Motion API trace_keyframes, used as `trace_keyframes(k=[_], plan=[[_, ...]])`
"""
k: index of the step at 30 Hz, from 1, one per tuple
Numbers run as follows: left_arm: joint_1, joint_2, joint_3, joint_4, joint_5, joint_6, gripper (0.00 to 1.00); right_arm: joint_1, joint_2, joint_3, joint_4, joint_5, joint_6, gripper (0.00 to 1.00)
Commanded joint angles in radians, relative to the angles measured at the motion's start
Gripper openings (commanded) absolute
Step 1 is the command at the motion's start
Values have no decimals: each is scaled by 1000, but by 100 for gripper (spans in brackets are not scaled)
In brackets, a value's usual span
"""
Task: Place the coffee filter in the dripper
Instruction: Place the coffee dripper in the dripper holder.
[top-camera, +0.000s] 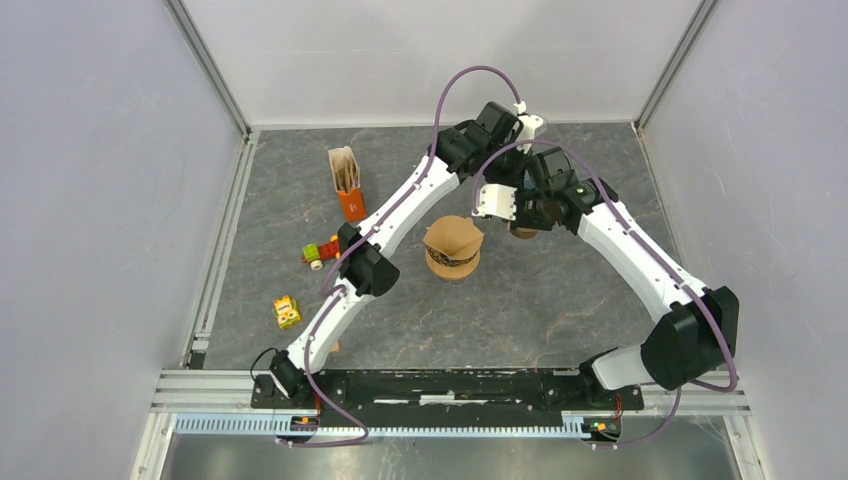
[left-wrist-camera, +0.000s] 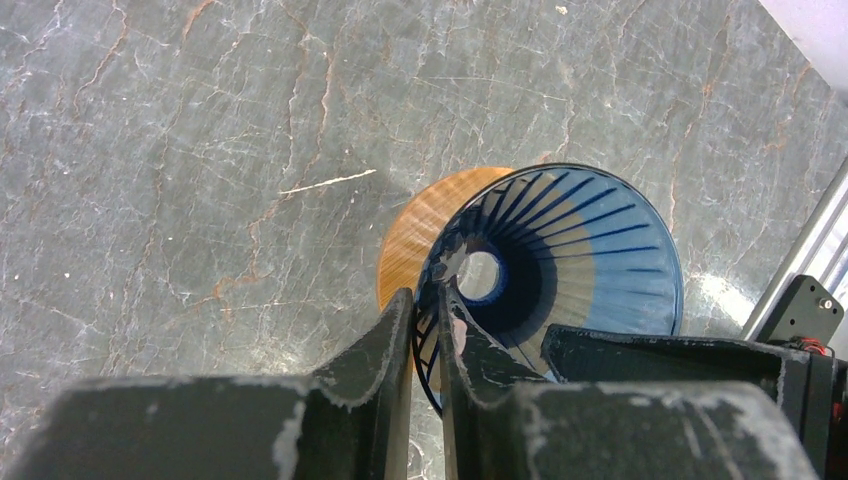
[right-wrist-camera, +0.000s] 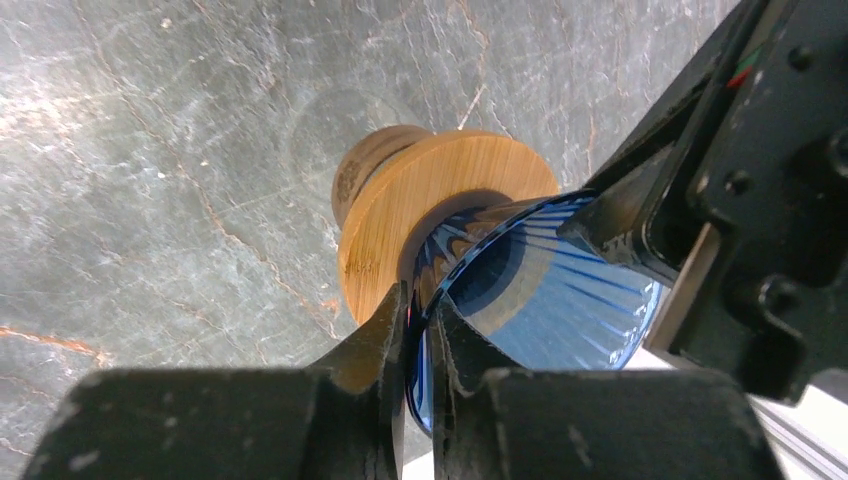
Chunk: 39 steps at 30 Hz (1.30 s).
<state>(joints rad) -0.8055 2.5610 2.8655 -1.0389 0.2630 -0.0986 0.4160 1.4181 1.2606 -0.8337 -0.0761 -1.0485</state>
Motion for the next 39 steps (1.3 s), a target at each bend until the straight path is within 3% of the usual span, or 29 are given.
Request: trace_keyframes(k=[1,11,31,39], plan=[[-27,10,-8,-62,-17,68,9,5,23,39,-74,-67,42,17],[-27,8,8,-41,-20,65,18,4,7,54,-61,-32,55,28],[-21,-28,45,-12,-49,67,37,4,-24,101,-53,-12,88,37],[-6,-62,72,-6,-71,63,52,3,-80,88,-33,-16,110,49]])
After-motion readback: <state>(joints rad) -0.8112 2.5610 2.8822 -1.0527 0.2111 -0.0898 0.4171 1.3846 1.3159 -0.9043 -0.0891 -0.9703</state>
